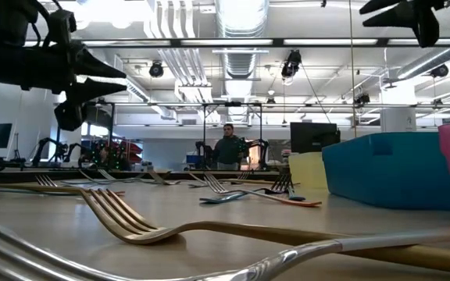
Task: Sort silverware by color (type)
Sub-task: Put the orange fork into the yellow bin
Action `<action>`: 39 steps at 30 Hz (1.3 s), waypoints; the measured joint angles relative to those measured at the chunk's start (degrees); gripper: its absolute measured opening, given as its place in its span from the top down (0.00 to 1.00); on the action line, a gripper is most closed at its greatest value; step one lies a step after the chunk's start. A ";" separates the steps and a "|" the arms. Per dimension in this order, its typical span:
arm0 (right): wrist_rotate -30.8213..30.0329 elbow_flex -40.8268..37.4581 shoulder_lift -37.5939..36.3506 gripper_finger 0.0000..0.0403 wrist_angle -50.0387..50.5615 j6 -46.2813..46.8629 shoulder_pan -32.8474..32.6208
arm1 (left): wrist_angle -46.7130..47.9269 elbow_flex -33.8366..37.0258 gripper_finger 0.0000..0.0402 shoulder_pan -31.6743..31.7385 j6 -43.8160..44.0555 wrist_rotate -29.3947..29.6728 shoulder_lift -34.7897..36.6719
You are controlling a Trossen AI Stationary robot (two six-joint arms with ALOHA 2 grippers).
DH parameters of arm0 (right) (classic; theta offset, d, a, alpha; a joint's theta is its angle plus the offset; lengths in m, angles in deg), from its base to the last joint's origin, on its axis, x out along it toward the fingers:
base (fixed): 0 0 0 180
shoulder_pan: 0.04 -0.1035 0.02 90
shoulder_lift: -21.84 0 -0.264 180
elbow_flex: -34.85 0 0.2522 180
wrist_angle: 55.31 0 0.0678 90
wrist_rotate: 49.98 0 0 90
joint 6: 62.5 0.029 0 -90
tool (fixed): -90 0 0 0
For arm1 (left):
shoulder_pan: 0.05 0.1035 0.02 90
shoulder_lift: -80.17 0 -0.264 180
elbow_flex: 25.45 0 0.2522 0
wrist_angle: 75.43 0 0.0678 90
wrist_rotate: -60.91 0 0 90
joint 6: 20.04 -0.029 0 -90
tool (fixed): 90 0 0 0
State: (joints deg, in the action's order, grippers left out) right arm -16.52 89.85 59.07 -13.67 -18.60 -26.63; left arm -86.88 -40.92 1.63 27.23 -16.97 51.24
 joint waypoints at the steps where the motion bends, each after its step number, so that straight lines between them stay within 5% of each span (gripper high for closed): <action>1: 0.23 1.71 1.96 0.72 2.86 1.97 0.00 | 0.46 -0.76 0.81 0.02 0.33 -1.47 -0.60; 6: 2.61 8.41 9.62 0.72 13.58 13.62 0.17 | 12.36 -9.79 0.81 0.02 -3.59 -6.68 -4.22; 13: 10.65 14.30 17.54 0.72 16.85 21.27 0.94 | 60.75 -31.24 0.81 -0.10 -11.11 -7.21 -13.44; 17: 15.25 17.05 22.77 0.72 19.47 21.68 2.27 | 77.44 -37.43 0.81 -2.07 -16.52 -8.20 -17.03; 26: 21.58 22.99 31.67 0.72 34.43 26.75 4.28 | 74.17 -35.54 0.81 -7.72 -26.66 -12.68 -18.02; 39: 24.17 24.72 33.49 0.72 42.87 24.10 6.42 | 60.92 -30.62 0.81 -7.82 -26.19 -12.67 -30.51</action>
State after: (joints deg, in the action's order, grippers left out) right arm 7.64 114.57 92.56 29.20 5.50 -20.21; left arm -25.96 -71.54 -6.19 1.04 -29.64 20.73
